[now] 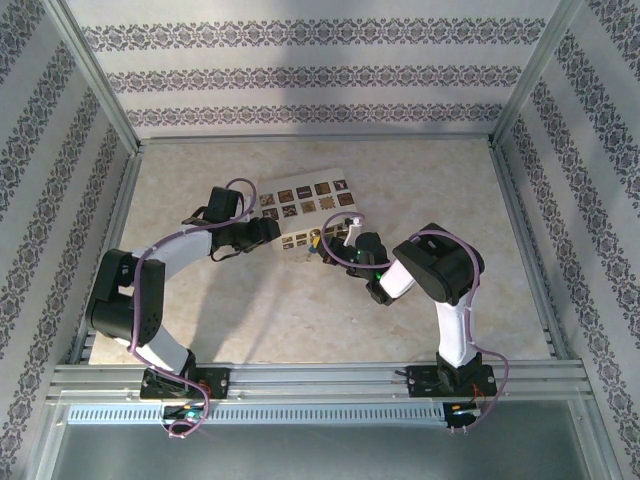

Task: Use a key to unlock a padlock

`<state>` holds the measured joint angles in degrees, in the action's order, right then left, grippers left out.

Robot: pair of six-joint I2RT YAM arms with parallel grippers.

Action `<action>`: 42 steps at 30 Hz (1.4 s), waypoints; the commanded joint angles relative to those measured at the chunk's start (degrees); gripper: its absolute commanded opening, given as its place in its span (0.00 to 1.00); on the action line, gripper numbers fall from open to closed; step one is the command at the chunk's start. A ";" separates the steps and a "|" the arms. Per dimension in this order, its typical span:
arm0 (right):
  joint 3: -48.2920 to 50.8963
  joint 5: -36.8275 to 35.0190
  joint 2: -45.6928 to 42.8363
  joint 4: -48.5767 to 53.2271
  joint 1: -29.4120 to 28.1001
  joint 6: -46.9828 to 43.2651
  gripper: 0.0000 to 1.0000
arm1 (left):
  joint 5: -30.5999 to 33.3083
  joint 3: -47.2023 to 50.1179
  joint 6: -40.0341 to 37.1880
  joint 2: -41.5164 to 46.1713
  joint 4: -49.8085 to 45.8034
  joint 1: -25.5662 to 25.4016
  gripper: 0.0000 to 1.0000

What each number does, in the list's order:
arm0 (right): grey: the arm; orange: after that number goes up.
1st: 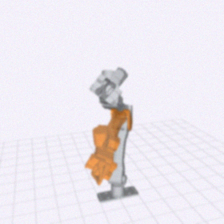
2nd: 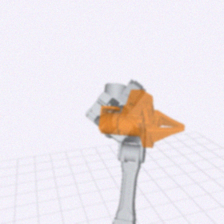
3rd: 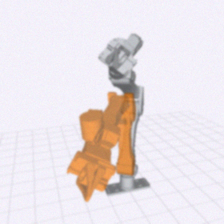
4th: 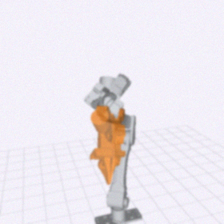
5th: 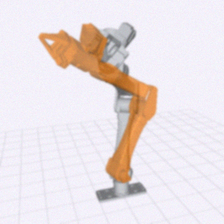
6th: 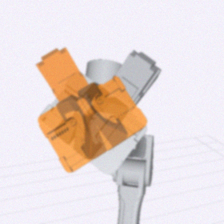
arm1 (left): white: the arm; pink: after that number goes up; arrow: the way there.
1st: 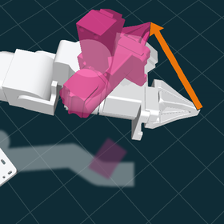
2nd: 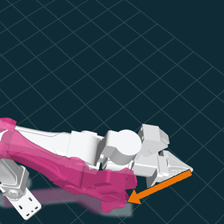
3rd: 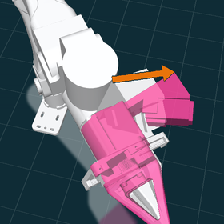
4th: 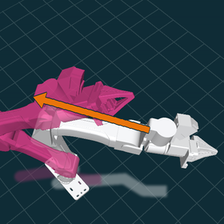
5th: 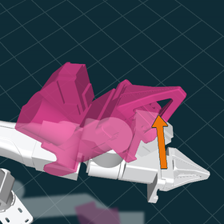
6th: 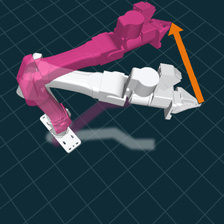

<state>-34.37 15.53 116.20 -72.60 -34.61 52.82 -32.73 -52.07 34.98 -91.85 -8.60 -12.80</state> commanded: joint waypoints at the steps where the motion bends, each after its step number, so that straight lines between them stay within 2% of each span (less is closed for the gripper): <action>1: -0.71 0.35 0.62 -3.21 0.23 1.50 0.03 | 1.07 1.25 -0.31 1.83 -3.00 -0.91 0.53; 15: 2.26 -9.14 -1.89 -5.96 0.34 5.02 0.01 | 1.52 5.14 0.91 3.65 -1.86 -1.18 0.53; 22: 4.08 -15.38 -3.91 -6.68 0.01 9.57 0.01 | 1.87 4.98 1.58 5.48 -1.59 -1.13 0.53; 28: 5.57 -19.58 -6.23 -6.68 -0.63 11.92 0.01 | 5.50 4.88 2.15 9.26 -1.08 -1.12 0.56; 36: 6.87 -24.41 -7.00 -6.68 -1.34 14.24 0.00 | 4.18 1.20 3.57 5.58 2.54 -1.28 0.58; 42: 9.21 -26.16 -10.35 -5.55 -1.23 11.92 0.00 | 4.74 0.58 3.45 5.34 3.28 -1.72 0.58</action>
<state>-26.35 -8.05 108.73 -76.09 -35.16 65.84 -28.60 -50.28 38.00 -87.15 -6.92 -13.56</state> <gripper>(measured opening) 0.055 0.583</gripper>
